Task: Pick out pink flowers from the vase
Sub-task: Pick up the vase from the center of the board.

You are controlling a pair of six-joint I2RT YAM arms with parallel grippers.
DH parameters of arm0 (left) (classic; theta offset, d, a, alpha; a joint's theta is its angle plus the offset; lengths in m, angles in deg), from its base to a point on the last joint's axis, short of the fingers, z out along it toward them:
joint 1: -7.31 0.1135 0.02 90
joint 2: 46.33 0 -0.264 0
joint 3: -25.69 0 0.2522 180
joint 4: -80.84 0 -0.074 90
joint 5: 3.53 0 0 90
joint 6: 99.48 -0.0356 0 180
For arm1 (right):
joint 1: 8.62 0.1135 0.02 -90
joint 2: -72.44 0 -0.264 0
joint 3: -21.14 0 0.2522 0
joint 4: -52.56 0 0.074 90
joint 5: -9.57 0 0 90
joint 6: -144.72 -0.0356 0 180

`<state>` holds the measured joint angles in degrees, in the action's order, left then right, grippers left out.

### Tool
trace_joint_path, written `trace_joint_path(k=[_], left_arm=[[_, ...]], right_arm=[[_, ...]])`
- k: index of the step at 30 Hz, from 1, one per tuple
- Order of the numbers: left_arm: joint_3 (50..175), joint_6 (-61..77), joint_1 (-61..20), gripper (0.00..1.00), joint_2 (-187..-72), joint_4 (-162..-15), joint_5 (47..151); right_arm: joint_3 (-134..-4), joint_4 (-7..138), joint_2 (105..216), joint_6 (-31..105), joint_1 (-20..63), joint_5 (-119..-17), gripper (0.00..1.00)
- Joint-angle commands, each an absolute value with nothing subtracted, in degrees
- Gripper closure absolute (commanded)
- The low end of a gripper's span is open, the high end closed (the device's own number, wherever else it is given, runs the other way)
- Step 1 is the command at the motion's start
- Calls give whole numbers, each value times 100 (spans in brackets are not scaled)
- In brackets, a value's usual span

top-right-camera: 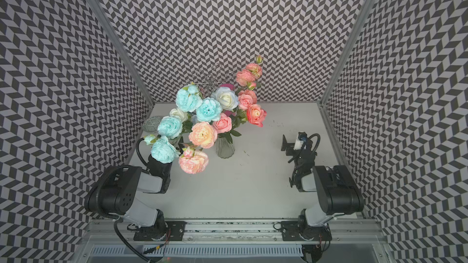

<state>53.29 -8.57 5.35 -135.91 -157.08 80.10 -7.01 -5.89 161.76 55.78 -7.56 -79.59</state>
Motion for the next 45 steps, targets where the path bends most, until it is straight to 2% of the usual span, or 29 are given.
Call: trace_joint_path(k=[1, 35, 40, 45], left_arm=[[5403, -899, 564, 0, -13578, -15765, 7970], [5403, -897, 570, 0, -13579, -15773, 7970], [5388, -899, 560, 0, -13565, -15787, 7967], [5394, -888, 568, 0, -13566, -15778, 7970]], right_arm=[[-703, -830, 16183, 5642, -729, -7964, 1], [-711, -819, 16184, 5568, -723, -8034, 0], [-879, -212, 16034, 5552, -722, -8063, 0], [-863, -237, 16035, 5620, -721, -7986, 0]])
